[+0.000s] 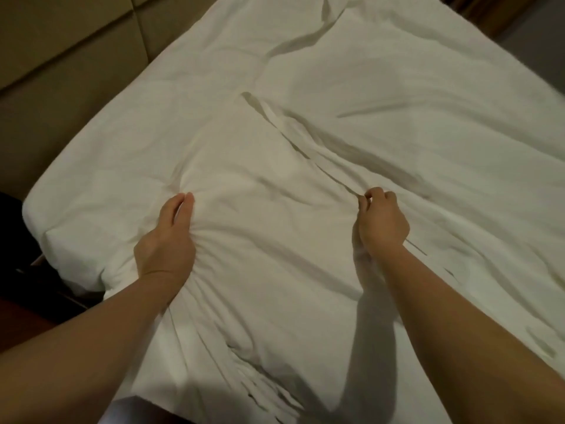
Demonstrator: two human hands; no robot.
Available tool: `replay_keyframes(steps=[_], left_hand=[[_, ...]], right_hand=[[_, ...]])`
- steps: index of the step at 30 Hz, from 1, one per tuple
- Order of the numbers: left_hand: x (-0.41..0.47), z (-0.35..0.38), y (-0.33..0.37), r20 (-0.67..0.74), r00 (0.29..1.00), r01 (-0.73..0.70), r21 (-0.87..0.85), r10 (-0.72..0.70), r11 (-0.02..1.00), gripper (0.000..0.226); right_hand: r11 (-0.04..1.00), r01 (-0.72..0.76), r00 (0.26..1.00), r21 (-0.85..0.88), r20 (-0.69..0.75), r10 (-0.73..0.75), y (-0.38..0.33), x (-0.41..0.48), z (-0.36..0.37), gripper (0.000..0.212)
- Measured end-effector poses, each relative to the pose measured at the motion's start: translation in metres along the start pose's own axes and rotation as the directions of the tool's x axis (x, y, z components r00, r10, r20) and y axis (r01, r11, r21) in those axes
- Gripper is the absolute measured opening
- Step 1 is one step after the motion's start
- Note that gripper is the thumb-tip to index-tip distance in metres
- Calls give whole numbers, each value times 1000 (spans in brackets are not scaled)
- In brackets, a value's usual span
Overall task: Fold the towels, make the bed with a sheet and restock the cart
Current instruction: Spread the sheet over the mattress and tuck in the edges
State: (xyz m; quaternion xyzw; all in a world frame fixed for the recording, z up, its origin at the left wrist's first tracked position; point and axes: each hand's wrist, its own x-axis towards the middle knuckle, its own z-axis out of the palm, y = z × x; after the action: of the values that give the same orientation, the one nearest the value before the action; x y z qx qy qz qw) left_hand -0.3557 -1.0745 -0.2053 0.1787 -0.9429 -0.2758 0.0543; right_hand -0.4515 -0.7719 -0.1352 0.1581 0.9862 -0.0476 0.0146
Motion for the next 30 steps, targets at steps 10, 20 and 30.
replay_keyframes(steps=[10, 20, 30], left_hand=[[0, 5, -6, -56, 983, -168, 74, 173, 983, 66], [1, 3, -2, 34, 997, -67, 168, 62, 983, 66], [1, 3, -5, 38, 997, -71, 217, 64, 973, 49]], right_hand=[[914, 5, 996, 405, -81, 30, -74, 82, -26, 30], [787, 227, 966, 574, -34, -255, -123, 177, -40, 45], [839, 507, 841, 199, 100, -532, -166, 257, -26, 41]])
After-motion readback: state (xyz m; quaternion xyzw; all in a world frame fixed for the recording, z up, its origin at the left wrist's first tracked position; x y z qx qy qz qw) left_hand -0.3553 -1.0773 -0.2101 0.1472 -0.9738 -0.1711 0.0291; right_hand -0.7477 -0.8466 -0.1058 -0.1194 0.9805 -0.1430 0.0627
